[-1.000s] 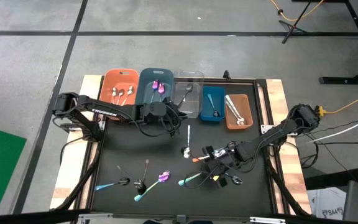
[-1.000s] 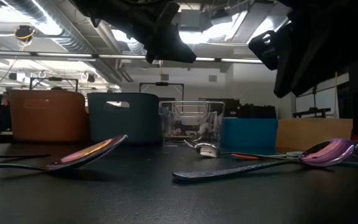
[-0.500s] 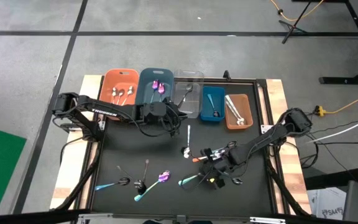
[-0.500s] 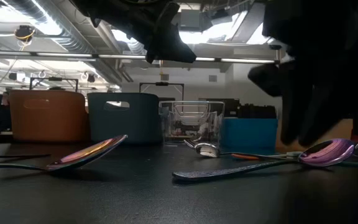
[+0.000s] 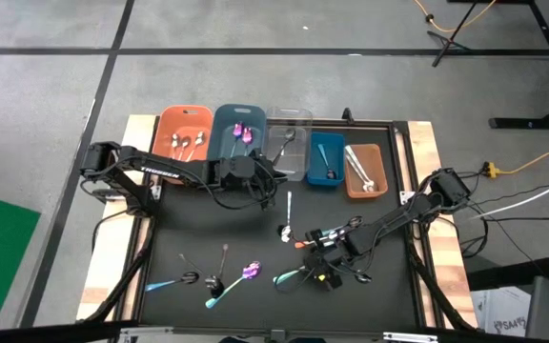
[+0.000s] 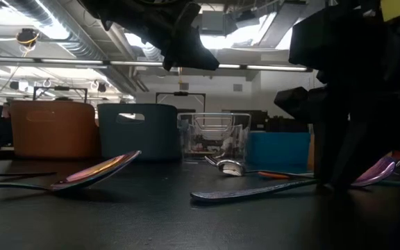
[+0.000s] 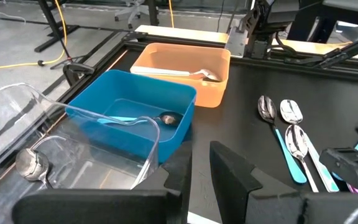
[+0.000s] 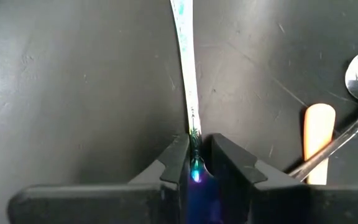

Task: Sort silverware by color (type)
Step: Put the purple spoon into the left blue bin

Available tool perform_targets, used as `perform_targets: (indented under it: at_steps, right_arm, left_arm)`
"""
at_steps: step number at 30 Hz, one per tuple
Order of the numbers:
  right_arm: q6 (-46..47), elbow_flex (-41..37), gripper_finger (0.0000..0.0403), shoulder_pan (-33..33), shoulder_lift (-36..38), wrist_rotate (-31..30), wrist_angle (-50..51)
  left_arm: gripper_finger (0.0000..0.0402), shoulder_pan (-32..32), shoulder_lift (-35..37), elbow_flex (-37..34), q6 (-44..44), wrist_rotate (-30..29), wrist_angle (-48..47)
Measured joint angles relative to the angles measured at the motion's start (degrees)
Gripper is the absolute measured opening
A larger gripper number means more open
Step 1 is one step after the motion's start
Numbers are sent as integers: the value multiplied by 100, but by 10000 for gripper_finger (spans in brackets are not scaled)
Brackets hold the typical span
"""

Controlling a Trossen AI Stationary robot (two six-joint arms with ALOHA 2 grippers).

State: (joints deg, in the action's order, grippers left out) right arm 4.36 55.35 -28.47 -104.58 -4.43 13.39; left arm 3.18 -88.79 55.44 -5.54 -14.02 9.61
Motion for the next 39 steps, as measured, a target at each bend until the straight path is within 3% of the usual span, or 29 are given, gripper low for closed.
perform_targets:
  at_steps: [3, 10, 24, 30, 39]
  right_arm:
    - [1, 0, 65, 0, -25, -5, -7]
    - [-17, -2, 6, -2, -31, -1, -16]
    - [-632, 80, 2, -6, 153, -214, 141]
    - [-1426, 612, 1, 4, 412, -684, 806]
    - [-2778, 1793, 1, 171, 405, -2080, 2684]
  left_arm:
    - [51, 0, -1, 0, 0, 0, -2]
    - [51, 0, 0, 0, 0, 0, 0]
    - [51, -179, 147, -7, -1, 113, 5]
    - [51, -179, 462, -7, -183, 1050, -22]
    - [51, -179, 833, -4, -1701, 2558, -278]
